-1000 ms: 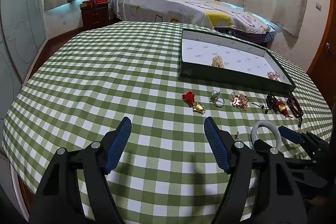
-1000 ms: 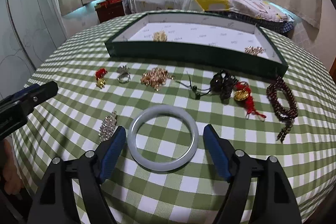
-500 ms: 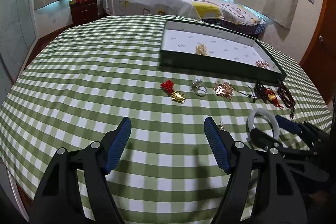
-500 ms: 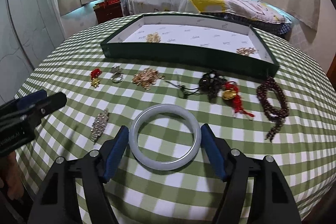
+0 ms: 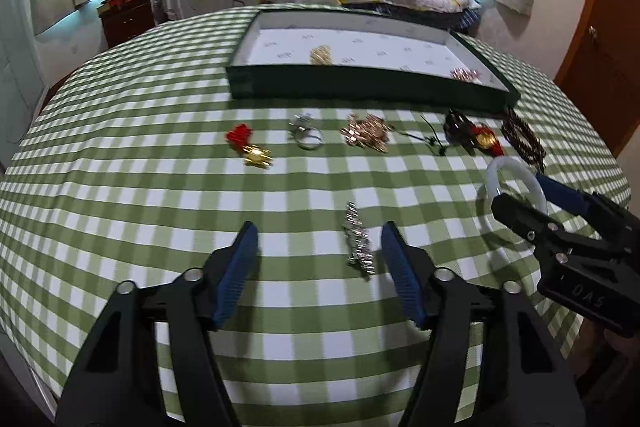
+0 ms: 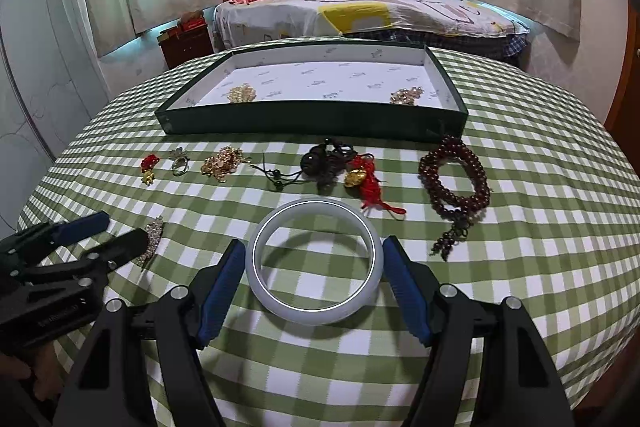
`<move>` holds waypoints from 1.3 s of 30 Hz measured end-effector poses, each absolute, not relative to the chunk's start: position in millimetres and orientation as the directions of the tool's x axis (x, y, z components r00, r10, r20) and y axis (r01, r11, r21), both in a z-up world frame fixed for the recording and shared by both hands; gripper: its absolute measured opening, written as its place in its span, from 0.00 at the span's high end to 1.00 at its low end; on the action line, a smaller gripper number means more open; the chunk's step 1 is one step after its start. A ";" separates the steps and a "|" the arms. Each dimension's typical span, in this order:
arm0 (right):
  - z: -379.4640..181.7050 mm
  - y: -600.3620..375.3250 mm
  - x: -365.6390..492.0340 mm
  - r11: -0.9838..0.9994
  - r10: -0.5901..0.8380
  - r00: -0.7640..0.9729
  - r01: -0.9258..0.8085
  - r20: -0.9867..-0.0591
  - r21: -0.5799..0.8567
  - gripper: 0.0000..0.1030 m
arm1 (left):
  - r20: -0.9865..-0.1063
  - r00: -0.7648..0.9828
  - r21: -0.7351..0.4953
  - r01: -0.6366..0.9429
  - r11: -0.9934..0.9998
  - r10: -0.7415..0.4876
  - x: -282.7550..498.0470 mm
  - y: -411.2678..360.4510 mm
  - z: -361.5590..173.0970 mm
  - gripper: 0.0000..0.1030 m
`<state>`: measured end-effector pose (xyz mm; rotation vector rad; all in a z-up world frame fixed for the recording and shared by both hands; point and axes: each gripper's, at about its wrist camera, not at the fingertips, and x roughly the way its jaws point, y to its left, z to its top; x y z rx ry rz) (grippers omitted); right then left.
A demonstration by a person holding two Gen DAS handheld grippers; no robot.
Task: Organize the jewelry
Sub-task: 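Grasp the rhinestone hair clip with the left tool while the right tool holds the bangle, then lower the bangle and hair clip into the box and open both tools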
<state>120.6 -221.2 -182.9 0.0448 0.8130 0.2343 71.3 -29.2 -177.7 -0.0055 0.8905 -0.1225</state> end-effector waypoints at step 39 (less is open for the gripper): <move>-163.2 -223.2 126.5 0.969 0.243 0.699 -0.199 -0.673 0.144 0.33 | -0.702 0.682 -0.112 0.178 0.978 -0.205 84.0 -33.1 -149.1 0.86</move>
